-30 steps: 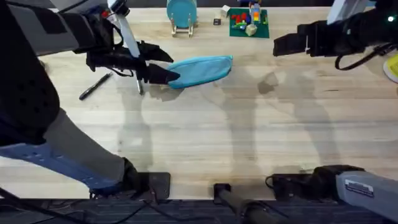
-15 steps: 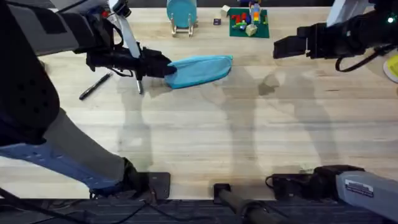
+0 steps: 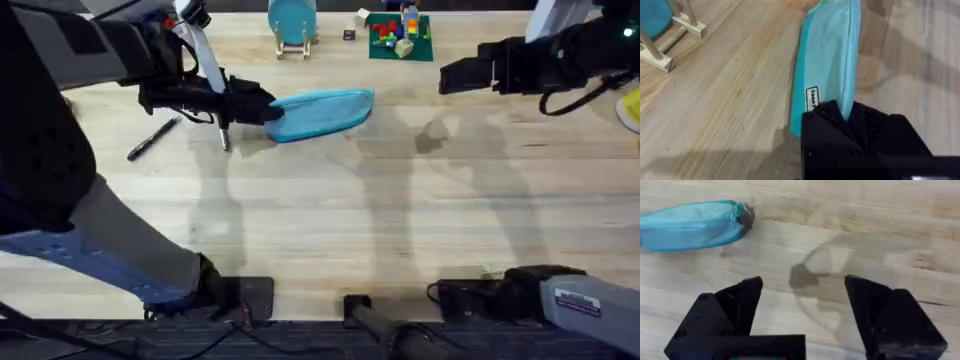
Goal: Unzip the bag, pick up the pens from the table one at a time and place them inside, then zip the bag closed.
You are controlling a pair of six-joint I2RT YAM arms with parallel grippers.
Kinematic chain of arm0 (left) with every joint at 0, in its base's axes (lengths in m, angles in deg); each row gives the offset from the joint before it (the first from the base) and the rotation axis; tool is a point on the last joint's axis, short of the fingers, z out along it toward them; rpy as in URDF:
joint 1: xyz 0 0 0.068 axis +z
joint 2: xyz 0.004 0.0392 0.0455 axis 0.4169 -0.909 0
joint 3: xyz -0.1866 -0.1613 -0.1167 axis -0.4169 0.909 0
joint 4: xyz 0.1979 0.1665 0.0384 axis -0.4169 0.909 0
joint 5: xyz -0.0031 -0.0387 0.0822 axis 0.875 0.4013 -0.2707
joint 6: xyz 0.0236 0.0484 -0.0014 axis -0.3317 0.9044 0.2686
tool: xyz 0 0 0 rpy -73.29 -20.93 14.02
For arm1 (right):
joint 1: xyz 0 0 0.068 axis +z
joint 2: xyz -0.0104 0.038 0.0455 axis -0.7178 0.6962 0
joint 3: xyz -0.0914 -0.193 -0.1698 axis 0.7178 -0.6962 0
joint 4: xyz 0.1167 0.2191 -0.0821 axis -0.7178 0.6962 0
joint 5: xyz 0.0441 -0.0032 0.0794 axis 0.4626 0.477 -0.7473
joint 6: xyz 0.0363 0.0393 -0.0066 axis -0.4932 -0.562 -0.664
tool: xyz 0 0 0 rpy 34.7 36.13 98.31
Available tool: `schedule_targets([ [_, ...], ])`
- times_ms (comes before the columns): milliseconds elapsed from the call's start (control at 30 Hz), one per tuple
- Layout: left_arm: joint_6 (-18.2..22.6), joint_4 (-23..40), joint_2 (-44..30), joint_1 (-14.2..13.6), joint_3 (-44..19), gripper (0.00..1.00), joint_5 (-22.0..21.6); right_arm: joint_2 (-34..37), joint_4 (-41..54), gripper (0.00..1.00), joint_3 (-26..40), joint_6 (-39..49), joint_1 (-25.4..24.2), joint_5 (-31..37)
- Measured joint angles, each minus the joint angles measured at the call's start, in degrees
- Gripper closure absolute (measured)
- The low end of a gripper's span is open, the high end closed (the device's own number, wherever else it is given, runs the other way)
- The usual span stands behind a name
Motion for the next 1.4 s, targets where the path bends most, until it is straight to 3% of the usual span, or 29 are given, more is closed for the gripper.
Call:
schedule_targets([
  [367, 0.01, 0.0, 0.0, 0.0, 0.0, 0.956, 0.0, 0.0, -0.66, 0.005, 0.0, 0.0, 0.0, -1.18],
  [767, 0.0, 0.0, 0.0, 0.0, 0.0, 0.957, 0.0, 0.66, -0.72, 0.005, 1.82, 1.33, 0.0, -13.24],
  [967, 0.0, 0.0, 0.0, 0.0, 0.0, 0.957, 0.0, 6.24, -1.04, 0.005, 5.91, 1.29, 0.0, -19.3],
  [1400, 0.0, -0.01, 0.0, 0.0, 0.0, 0.957, 0.0, 17.72, -3.95, 0.007, 13.69, -0.66, 0.95, -24.45],
])
